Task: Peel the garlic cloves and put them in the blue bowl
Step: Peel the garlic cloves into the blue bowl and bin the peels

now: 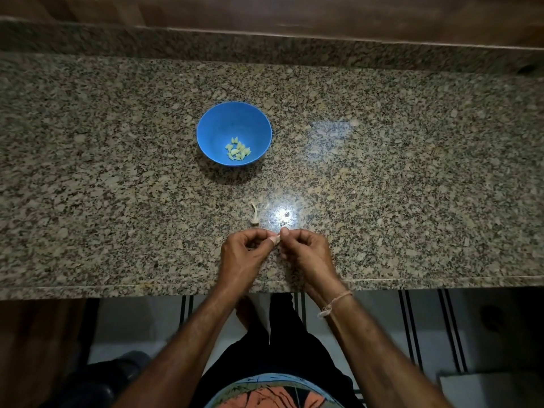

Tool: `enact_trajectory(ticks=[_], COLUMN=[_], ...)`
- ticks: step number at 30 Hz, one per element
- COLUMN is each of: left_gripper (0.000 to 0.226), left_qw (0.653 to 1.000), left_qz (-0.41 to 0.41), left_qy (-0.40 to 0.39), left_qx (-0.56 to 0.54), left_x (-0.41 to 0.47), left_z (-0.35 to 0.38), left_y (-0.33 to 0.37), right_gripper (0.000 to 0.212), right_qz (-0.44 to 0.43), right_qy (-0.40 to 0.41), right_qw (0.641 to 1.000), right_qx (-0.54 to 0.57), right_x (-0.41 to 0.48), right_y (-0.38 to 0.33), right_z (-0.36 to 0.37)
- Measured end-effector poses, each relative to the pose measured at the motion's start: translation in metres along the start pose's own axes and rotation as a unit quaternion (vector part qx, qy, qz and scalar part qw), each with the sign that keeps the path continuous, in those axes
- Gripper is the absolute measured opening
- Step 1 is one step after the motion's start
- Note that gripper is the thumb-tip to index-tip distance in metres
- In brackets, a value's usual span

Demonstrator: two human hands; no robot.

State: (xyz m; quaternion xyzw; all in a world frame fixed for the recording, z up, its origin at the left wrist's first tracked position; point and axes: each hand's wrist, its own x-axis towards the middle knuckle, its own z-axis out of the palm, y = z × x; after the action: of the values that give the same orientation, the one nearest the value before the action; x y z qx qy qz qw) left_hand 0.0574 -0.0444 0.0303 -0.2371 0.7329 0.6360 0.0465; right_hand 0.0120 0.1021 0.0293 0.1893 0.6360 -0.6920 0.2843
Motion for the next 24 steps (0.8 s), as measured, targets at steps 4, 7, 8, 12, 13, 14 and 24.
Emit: enact_trajectory(ticks=[4,7,8,12,13,14,24], left_gripper=[0.007,0.007,0.007,0.009,0.009,0.009,0.008], left_qw=[1.0,0.999,0.998,0.997,0.997,0.997,0.998], left_qz=[-0.018,-0.035,-0.041,-0.054,-0.057,-0.06,-0.055], left_qy=[-0.013,-0.021,-0.025,-0.027,-0.021,-0.015,-0.004], left_qx=[-0.002,-0.029,-0.041,-0.047,-0.045,-0.044,-0.002], left_x=[0.002,0.005,0.006,0.009,0.009,0.009,0.014], left_z=[-0.004,-0.005,-0.006,-0.004,-0.002,0.001,0.012], left_y=[0.001,-0.001,-0.001,-0.003,-0.003,-0.002,0.001], right_gripper=[0.034,0.035,0.035,0.03,0.029,0.028,0.03], right_qz=[-0.018,-0.011,-0.004,0.016,0.018,0.021,0.074], right_qy=[0.021,0.014,0.004,-0.034,-0.038,-0.041,-0.028], right_qw=[0.999,1.0,1.0,0.999,0.999,0.999,0.994], right_qx=[-0.023,-0.009,-0.002,0.005,0.012,0.02,0.076], right_x=[-0.001,0.0,0.0,0.002,0.002,0.002,0.005], right_y=[0.001,0.0,-0.001,-0.003,-0.004,-0.005,-0.008], right_z=[0.004,0.004,0.004,0.003,0.003,0.003,0.001])
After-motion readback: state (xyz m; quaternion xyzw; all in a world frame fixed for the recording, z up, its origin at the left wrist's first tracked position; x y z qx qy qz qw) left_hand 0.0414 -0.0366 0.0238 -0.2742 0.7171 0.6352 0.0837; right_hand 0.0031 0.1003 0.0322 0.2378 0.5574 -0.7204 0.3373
